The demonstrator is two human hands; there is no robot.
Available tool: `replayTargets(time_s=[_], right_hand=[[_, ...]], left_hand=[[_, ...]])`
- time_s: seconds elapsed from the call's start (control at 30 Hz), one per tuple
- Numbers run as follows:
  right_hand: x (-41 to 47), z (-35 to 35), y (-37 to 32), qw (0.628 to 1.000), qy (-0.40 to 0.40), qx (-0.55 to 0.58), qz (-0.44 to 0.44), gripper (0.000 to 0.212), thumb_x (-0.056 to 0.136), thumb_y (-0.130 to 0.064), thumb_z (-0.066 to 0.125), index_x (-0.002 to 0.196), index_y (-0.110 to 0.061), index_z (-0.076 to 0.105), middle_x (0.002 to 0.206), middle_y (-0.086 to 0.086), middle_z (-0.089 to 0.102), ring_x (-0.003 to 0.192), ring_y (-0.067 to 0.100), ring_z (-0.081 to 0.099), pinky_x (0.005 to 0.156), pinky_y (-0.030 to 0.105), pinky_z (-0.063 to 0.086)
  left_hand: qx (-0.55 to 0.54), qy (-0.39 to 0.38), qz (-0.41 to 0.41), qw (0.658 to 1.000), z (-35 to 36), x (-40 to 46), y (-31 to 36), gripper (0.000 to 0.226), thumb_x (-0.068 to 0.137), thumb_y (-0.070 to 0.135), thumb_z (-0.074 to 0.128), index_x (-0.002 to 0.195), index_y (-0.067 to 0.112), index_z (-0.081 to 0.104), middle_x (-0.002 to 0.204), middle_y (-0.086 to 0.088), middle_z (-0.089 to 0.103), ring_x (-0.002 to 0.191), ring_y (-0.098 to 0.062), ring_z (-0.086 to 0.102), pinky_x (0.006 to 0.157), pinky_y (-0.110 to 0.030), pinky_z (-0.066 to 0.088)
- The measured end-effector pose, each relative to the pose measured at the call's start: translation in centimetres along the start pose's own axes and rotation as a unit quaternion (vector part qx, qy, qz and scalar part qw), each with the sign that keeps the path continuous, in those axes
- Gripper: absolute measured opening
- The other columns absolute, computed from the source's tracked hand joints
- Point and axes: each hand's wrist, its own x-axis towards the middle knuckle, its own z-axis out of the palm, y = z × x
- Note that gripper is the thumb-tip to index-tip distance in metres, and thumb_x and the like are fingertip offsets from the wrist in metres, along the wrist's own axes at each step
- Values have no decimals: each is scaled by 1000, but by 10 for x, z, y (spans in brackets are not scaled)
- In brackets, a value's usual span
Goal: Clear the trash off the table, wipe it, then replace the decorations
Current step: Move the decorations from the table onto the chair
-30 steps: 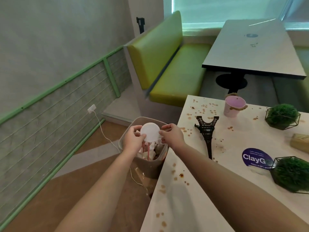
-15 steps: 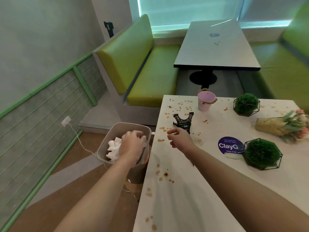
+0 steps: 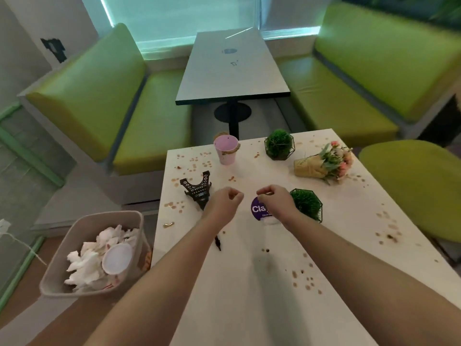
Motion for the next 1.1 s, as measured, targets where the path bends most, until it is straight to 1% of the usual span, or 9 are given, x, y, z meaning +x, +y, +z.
replayTargets(time_s=[0.07,0.17,0.3,0.47,0.57,0.67,0.83,0.97,1.1], right_hand=[[9,-22,16,1000,23,-1,17,9,90,-14,62,97,-19,65,102,6,67,93,21,64,81,40,57],[22,-56,40,997,51,-44,36,14,92,-16,60,104,-17,66,105,2,65,82,11,58,61,20,46],[36,-84,68,989,107,-86,54,13,89,-17,63,102,-22,65,119,10,58,108,25,57,85,32,51],[48,-114,95,988,93,-92,79,50,91,-31,64,137,-19,48,139,11,42,130,28,41,100,36,41],[54,-123,112,994,32,-58,84,63,92,-39,63,146,-16,40,146,12,40,133,29,43,104,37,41],[53,-124,121,997,-5,-29,75,58,94,-35,61,145,-13,43,142,12,43,129,27,47,95,27,39],[49,-123,125,998,-3,14,66,47,93,-28,64,138,-19,50,135,9,53,121,23,53,99,33,47],[40,-134,129,994,4,79,81,42,93,-22,64,134,-17,56,130,7,60,117,23,57,102,42,48],[25,-154,134,988,41,119,88,37,96,-28,60,130,-12,60,127,6,62,109,16,56,100,35,47]], left_hand=[[-11,-33,-3,999,27,5,13,26,97,41,54,114,23,63,106,9,65,91,-9,58,66,-24,43],[-30,-69,-13,997,70,14,34,26,98,38,54,116,20,62,111,4,65,93,-11,59,71,-25,45],[-73,-92,-36,992,113,27,45,36,97,37,56,123,12,60,117,4,64,101,-13,59,88,-29,47],[-106,-68,-133,983,159,42,54,75,87,60,59,146,18,39,144,-6,46,127,-26,49,103,-39,44],[-121,-70,-143,980,177,44,57,88,75,71,62,144,22,40,143,-7,45,122,-26,52,103,-43,45],[-154,-57,-147,975,185,45,59,102,57,74,69,140,22,42,137,-6,50,116,-23,56,101,-46,48],[-195,-21,-138,971,191,42,57,80,71,50,81,135,18,45,130,-5,56,113,-21,59,95,-43,53],[-202,-10,-132,970,199,35,58,73,70,45,84,128,20,48,123,-3,59,109,-19,61,90,-37,56],[-207,-29,-107,972,211,24,68,73,65,46,87,121,21,48,117,-4,59,104,-18,62,88,-38,57]])
